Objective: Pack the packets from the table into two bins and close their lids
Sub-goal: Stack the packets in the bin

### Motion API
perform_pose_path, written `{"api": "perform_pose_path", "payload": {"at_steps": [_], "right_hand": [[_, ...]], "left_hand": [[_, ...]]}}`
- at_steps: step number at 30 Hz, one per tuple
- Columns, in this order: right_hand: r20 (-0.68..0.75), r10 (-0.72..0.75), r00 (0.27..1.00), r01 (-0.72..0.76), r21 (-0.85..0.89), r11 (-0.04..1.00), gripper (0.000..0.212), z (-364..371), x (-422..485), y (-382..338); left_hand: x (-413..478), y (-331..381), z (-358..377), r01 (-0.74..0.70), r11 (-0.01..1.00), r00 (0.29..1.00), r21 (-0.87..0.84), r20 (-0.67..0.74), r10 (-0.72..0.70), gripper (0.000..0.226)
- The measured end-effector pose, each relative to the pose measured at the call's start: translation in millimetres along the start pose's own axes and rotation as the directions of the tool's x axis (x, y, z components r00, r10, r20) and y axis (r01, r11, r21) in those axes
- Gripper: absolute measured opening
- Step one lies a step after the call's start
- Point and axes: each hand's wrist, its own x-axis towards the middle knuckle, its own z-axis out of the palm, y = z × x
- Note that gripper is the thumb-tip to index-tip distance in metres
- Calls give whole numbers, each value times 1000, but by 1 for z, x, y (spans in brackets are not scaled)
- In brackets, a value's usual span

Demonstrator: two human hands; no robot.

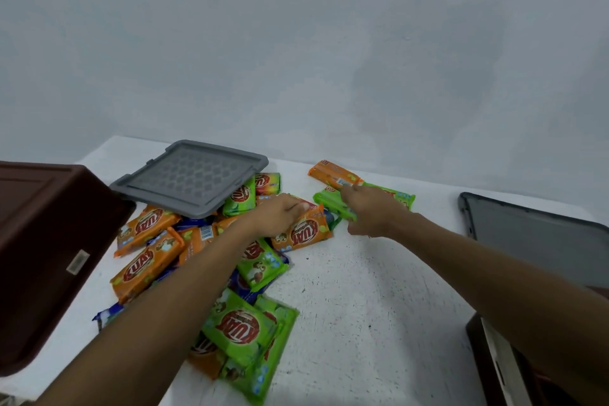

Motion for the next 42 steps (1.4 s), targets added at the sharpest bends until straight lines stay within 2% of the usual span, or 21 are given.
{"api": "perform_pose_path", "payload": {"at_steps": [2,4,6,9,12,16,18,20,25,28,30,33,35,38,42], "right_hand": [[13,95,995,-96,102,990,61,-6,-2,1],[75,162,984,-175,215,961,52,-10,-5,8],[199,160,967,-221,335,916,40,-14,-10,20],[339,152,929,-340,613,713,27,-26,-24,36],[325,143,935,-344,733,587,26,-46,-41,49],[292,98,951,-302,824,480,31,-72,-77,61],[268,62,961,-270,881,389,26,-79,-102,68],[227,46,973,-228,906,357,18,-83,-129,79],[114,97,989,-145,894,425,24,-86,-213,122],[97,154,983,-160,865,476,24,-78,-269,152],[106,189,976,-196,800,566,21,-71,-299,171],[101,174,980,-199,609,768,22,-57,-332,191],[80,115,990,-139,462,876,23,-46,-345,197],[30,99,995,-103,294,950,30,-31,-357,198],[-210,164,964,-162,27,986,44,-19,-362,196]], "left_hand": [[0,0,1,29,998,999,-57,23,-28,45],[0,1,3,26,1000,995,10,97,-27,36],[0,1,4,0,995,990,99,143,-14,21],[-3,3,4,-12,995,993,97,119,1,17],[-6,15,5,11,999,994,49,108,-16,12],[-8,51,16,17,1000,998,-16,60,-16,33],[-9,72,24,6,993,1000,-115,27,-3,31],[-11,96,34,4,977,1000,-214,21,0,31],[-18,172,58,-76,949,996,-308,24,87,21],[-23,217,79,-125,941,992,-315,-16,126,23],[-25,244,95,-158,942,986,-296,6,167,22],[-25,276,125,-209,950,972,-231,54,227,24],[-23,289,148,-254,955,960,-151,83,268,27],[-15,295,176,-324,943,942,77,116,315,31],[-10,292,192,-313,871,947,379,60,315,34]]}}
